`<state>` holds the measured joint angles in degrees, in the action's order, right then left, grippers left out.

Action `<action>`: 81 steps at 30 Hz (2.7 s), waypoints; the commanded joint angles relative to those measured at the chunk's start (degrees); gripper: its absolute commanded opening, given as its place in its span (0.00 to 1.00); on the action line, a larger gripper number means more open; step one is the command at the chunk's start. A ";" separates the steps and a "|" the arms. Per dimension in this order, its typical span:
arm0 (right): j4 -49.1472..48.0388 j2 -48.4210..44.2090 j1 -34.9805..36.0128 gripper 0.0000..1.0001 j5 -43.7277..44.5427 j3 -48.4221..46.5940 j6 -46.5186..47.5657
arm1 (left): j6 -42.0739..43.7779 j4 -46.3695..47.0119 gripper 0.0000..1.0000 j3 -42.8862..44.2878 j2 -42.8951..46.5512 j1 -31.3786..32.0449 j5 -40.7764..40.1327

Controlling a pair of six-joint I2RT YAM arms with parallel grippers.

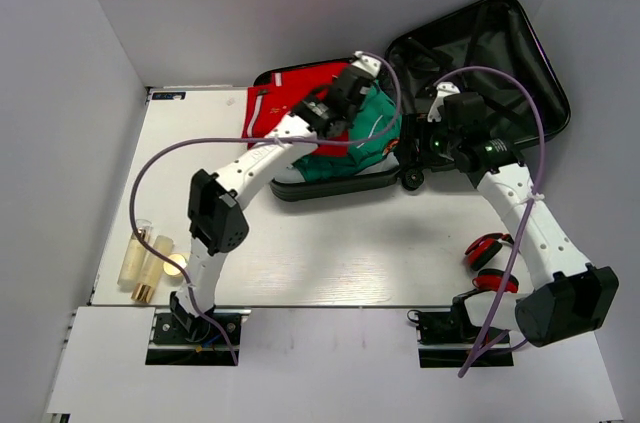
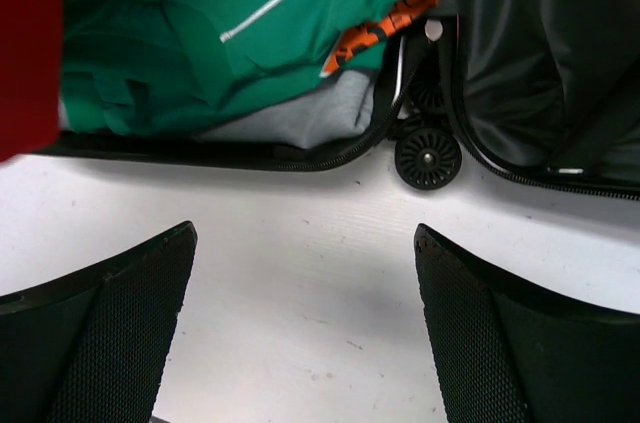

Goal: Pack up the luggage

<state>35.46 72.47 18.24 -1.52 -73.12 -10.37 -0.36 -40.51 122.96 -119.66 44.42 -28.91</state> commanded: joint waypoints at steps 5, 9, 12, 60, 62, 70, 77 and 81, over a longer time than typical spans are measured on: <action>0.31 -1.01 -0.48 0.90 1.17 2.28 -1.85 | -10.96 17.12 0.00 7.38 -3.21 3.12 -2.73; 0.92 -1.01 -0.75 0.90 3.36 3.42 -2.20 | -17.11 18.89 0.00 9.06 -5.06 3.30 -2.91; 0.84 -1.01 -0.92 0.90 3.98 4.21 -2.37 | -18.53 20.21 0.53 4.93 -4.97 3.65 -2.56; 18.68 38.53 -1.01 0.00 2.05 -31.73 4.92 | -30.23 6.15 0.00 -49.21 30.53 -12.79 21.17; 20.00 39.50 -1.45 0.00 0.72 -31.38 4.57 | -30.14 5.62 0.00 -49.74 30.53 -12.43 20.56; 17.89 31.18 -1.45 0.89 -4.26 -31.37 10.10 | -23.32 -7.73 0.88 -41.93 33.95 -12.52 11.34; 11.74 16.51 -1.54 0.90 -12.62 -23.06 11.78 | -17.40 -23.02 1.00 -46.65 49.86 -22.85 3.06; 10.94 12.00 -1.54 0.90 -12.90 -18.56 10.81 | -7.59 -19.46 1.00 -61.49 60.21 -28.84 4.55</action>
<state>47.81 85.34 16.67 -11.99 -95.24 0.05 -16.75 -56.34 69.12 -62.89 18.31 -23.94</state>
